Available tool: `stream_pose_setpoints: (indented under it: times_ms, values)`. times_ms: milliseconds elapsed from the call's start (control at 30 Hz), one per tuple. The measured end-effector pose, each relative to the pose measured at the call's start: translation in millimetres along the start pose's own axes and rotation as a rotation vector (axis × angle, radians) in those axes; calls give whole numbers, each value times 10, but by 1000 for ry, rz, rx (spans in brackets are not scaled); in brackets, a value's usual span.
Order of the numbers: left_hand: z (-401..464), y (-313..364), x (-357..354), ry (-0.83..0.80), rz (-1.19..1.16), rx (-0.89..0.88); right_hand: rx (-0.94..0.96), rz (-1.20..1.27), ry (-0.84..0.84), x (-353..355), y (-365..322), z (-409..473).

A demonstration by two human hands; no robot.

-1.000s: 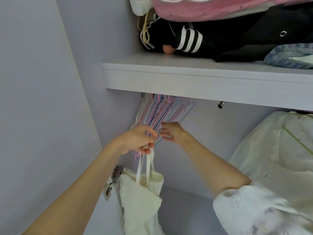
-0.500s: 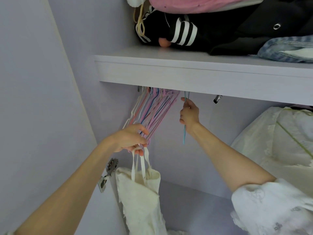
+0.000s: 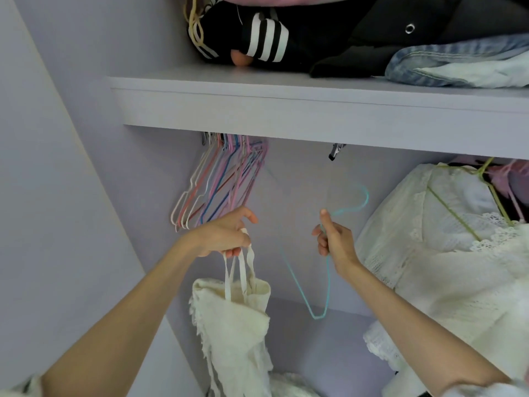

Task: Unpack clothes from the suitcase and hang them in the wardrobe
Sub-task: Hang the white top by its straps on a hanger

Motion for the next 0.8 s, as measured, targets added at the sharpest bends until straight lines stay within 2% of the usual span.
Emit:
stream_pose_setpoints:
  times_ms: [67,167,267,433,667,800]
  values:
    - [40,-7,-38,58,54,-40,-70,-90,-32,62,80,-7]
    - [102,-29,-121,212,136,-74,-108,-264,13,188,183,-32]
    - [148,-95,-235,354,193,-73,-121,-294,30,331,223,-102]
    - [171,-256,-421,422,265,77,-67,-488,107,654,308,-144]
    - [243,-354,-639,422,-254,243,-106,-613,213,1004,412,-150]
    - [306,-213,-699,429,-404,255,-116,-634,194,1059,446,-173]
Point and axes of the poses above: each hand's wrist, its own z-axis towards the middle knuckle, its own x-axis out of the back of the hand, y = z × x, the point moved 1 cm from there along z, towards the middle knuckle, and after that the axes turned 1 degree about -z, right-handed, at the moved point
